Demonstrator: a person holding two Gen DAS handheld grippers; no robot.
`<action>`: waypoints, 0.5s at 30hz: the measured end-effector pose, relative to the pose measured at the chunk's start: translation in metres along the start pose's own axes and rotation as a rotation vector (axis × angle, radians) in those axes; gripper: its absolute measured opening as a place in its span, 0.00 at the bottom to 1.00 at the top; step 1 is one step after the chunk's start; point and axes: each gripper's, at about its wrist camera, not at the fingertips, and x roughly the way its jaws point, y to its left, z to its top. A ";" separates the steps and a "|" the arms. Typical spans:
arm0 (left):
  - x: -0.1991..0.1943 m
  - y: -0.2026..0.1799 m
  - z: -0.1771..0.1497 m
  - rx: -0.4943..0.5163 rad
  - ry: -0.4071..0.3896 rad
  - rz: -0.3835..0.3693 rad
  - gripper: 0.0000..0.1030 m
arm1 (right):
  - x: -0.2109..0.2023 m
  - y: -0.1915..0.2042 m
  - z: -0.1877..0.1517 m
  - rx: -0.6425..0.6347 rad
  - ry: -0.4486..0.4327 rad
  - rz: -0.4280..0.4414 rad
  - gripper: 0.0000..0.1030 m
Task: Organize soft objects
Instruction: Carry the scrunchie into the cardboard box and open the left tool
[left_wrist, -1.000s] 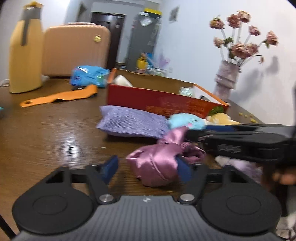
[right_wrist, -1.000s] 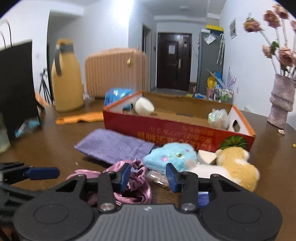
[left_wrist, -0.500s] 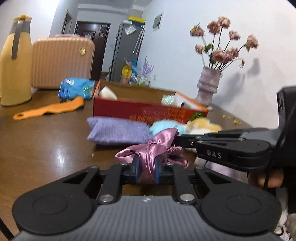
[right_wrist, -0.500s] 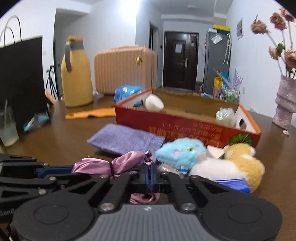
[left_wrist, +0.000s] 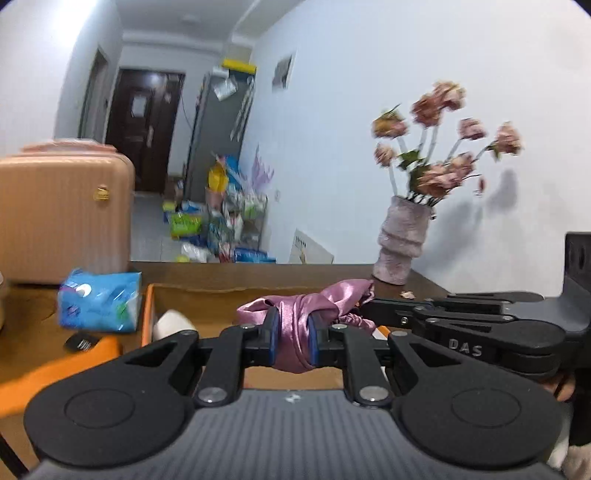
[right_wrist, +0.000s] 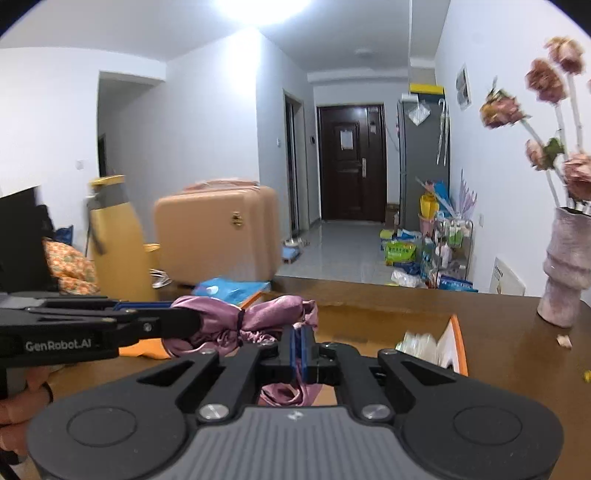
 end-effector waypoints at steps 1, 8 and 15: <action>0.020 0.009 0.009 -0.031 0.030 0.006 0.16 | 0.025 -0.010 0.011 -0.016 0.025 -0.017 0.03; 0.156 0.060 0.029 -0.062 0.237 0.130 0.16 | 0.181 -0.072 0.038 0.135 0.263 0.007 0.03; 0.204 0.093 0.022 -0.072 0.321 0.214 0.48 | 0.256 -0.077 0.027 0.146 0.394 -0.030 0.18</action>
